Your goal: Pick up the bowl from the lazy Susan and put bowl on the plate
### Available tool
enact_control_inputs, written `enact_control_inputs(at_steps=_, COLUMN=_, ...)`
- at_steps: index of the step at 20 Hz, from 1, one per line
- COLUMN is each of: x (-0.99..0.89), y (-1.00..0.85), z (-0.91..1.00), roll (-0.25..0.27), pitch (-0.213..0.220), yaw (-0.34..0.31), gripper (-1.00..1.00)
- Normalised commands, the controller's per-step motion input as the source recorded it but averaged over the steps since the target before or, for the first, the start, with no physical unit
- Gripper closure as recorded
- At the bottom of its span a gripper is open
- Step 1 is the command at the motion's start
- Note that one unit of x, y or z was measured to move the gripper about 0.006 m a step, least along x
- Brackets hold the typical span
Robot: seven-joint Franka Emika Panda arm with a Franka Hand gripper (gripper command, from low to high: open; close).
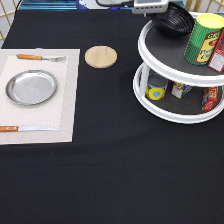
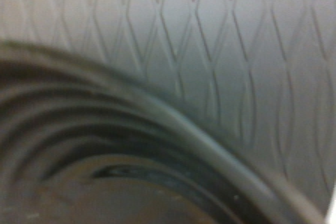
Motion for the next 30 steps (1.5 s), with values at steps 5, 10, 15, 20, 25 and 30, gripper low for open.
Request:
enact_control_inputs(at_steps=5, x=0.29, y=-0.96, z=0.36, roll=0.103, pitch=0.054, yaw=0.000, gripper=1.00)
enact_control_inputs(at_steps=10, x=0.28, y=-1.00, z=0.01, roll=0.097, pitch=0.003, yaw=0.000, gripper=1.00)
enact_control_inputs(at_steps=15, x=0.34, y=-1.00, z=-0.25, roll=0.089, pitch=-0.029, yaw=0.000, gripper=1.00)
enact_control_inputs(at_steps=20, x=0.14, y=-0.84, z=-0.53, roll=0.036, pitch=-0.089, yaw=-0.066, gripper=1.00)
enact_control_inputs(at_steps=25, x=-0.01, y=-0.38, z=-0.54, roll=0.003, pitch=-0.103, yaw=-0.252, gripper=1.00)
enact_control_inputs(at_steps=30, x=-0.10, y=-0.15, z=-0.40, roll=0.000, pitch=-0.056, yaw=-0.337, gripper=1.00)
